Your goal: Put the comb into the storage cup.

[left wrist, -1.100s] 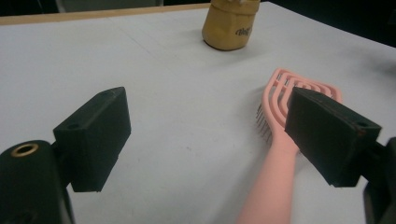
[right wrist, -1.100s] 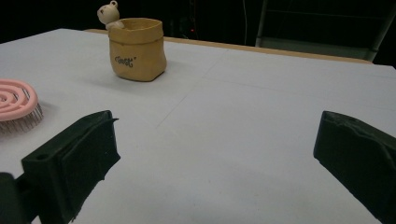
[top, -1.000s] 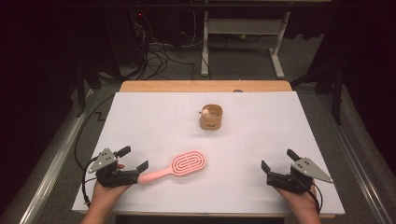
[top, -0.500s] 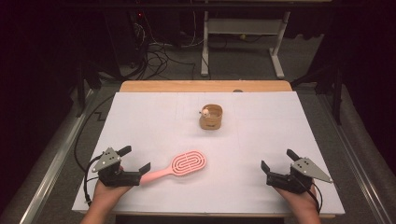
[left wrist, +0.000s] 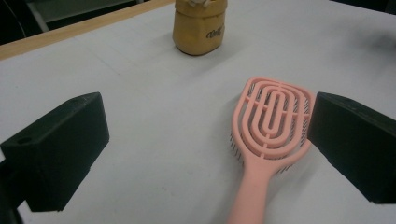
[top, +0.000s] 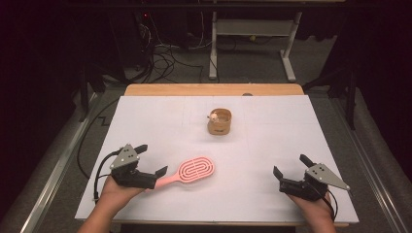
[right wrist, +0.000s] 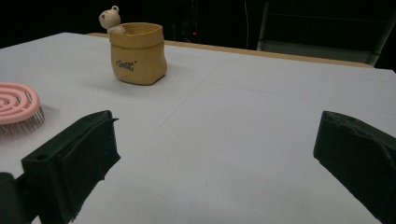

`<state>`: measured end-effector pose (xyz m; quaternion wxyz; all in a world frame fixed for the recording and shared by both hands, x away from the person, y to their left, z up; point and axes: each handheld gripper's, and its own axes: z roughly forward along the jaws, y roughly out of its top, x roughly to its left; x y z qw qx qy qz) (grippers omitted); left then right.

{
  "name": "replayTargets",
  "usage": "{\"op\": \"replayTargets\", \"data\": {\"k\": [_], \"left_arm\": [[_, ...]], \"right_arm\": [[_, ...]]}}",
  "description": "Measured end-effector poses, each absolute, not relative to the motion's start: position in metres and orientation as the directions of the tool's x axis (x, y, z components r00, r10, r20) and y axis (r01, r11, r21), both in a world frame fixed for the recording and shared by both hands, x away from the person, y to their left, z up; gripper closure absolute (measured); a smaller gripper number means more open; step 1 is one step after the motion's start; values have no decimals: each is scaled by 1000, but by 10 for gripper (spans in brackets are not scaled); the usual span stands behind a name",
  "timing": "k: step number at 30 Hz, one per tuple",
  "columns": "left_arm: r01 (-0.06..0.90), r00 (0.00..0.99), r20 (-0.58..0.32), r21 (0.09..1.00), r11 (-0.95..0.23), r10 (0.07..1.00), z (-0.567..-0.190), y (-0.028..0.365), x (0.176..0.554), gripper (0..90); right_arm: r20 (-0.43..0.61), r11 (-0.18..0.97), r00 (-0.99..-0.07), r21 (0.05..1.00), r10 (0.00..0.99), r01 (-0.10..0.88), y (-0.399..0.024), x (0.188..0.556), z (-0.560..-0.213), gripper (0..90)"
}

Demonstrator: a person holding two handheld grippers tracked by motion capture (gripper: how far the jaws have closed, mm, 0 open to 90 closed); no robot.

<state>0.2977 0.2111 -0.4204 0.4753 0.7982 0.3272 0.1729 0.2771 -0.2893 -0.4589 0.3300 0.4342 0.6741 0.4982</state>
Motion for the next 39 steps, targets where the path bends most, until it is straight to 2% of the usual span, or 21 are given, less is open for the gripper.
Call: {"op": "replayTargets", "data": {"k": [12,39], "left_arm": [[397,766,-8,793,-463,643,-419,181,315,0],[351,872,54,625,-698,486,-424,116,330,0]], "right_arm": [[-16,131,-409,958,913,254,-288,277,-459,0],[-25,141,-421,958,907,248,-286,276,-458,0]]}}
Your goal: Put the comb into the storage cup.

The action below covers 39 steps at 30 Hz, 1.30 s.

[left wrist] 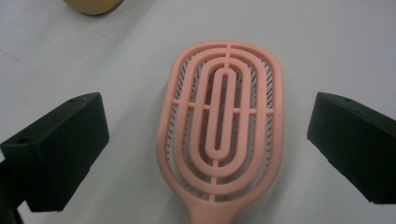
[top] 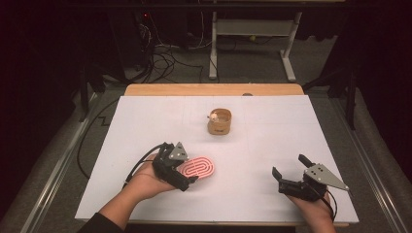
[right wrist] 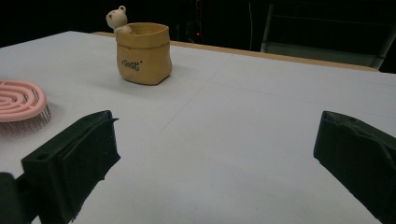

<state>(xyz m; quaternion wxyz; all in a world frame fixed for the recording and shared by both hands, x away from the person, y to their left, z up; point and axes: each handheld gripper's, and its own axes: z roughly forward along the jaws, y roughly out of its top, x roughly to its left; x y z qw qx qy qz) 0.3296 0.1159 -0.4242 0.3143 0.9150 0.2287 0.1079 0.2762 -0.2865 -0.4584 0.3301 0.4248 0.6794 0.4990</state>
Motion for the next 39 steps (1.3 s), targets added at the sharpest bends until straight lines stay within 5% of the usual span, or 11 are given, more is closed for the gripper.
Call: {"op": "replayTargets", "data": {"k": [39], "left_arm": [[331,921,38,445,-832,387,-438,93,348,0]], "right_arm": [[-27,146,-427,958,904,247,-286,275,-459,0]]}}
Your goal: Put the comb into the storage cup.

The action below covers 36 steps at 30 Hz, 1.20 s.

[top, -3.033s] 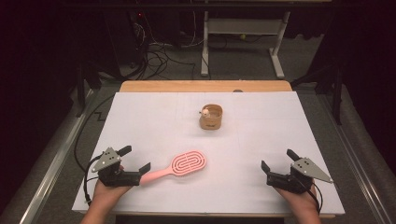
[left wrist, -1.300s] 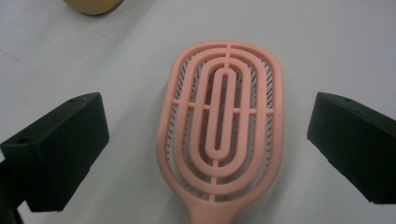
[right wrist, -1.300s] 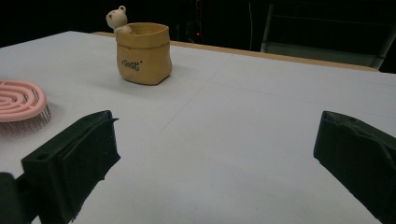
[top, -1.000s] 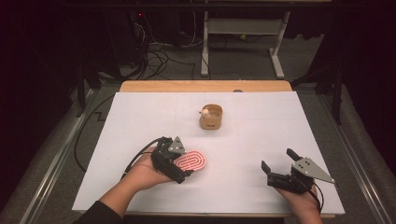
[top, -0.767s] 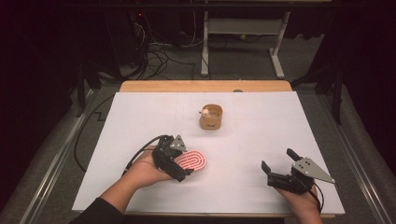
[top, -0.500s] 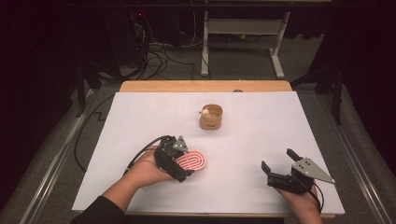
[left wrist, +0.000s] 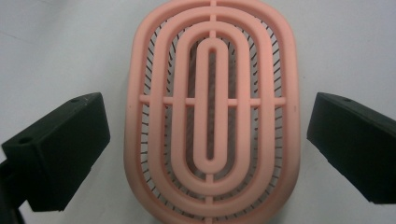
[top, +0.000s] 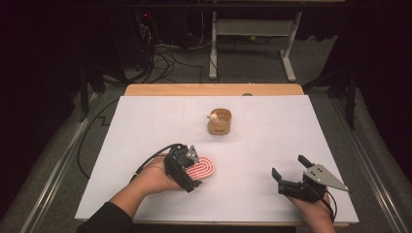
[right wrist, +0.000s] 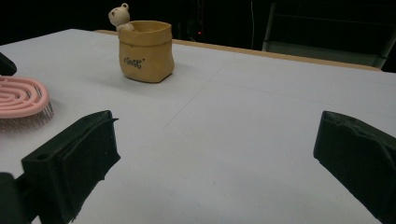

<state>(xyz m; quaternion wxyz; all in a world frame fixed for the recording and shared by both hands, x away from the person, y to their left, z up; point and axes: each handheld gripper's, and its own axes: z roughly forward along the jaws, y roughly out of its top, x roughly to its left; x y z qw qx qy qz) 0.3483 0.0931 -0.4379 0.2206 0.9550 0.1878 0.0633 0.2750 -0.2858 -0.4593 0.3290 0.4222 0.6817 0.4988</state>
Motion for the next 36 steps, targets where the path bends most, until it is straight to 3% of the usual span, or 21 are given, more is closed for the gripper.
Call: {"op": "replayTargets", "data": {"k": [23,25,36], "left_arm": [[312,936,51,332,-890,347,-442,79,354,67],[302,939,57,334,-893,338,-441,79,353,129],[301,939,59,330,-895,338,-442,78,354,175]], "right_arm": [[-24,146,-429,956,903,254,-286,275,-461,0],[-23,145,-429,956,903,255,-286,275,-461,0],[-23,145,-427,956,904,254,-287,275,-461,0]]}}
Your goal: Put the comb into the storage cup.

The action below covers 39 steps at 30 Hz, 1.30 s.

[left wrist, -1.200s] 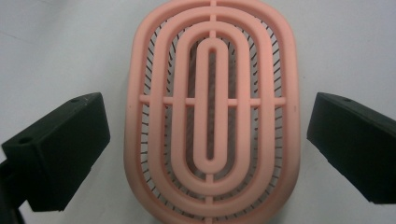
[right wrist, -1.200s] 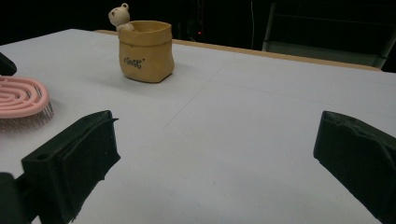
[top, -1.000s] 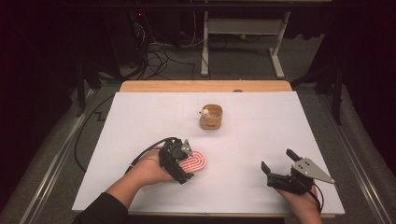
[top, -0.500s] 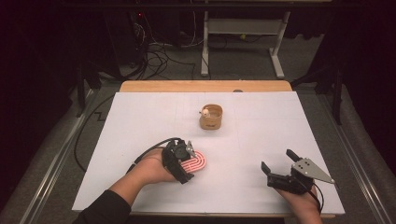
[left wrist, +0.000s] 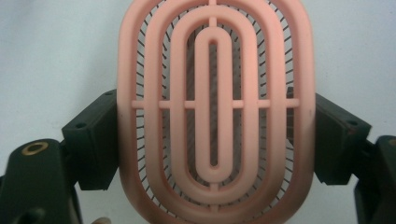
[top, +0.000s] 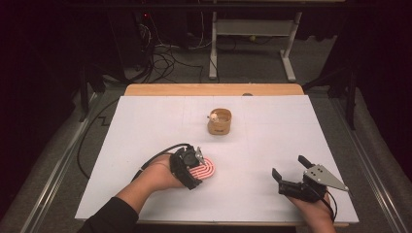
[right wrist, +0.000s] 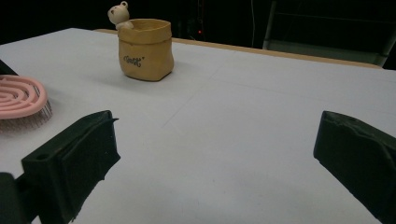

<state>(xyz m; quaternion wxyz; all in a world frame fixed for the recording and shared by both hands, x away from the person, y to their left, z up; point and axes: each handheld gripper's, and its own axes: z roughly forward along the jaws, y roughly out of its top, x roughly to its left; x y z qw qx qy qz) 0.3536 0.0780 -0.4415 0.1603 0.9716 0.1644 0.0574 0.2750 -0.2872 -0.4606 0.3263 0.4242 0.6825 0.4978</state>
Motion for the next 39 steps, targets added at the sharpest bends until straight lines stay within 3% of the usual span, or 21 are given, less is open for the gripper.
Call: {"op": "replayTargets", "data": {"k": [39], "left_arm": [[337,926,35,372,-865,376,-433,86,357,183]], "right_arm": [[-19,142,-427,955,904,260,-288,275,-462,0]]}}
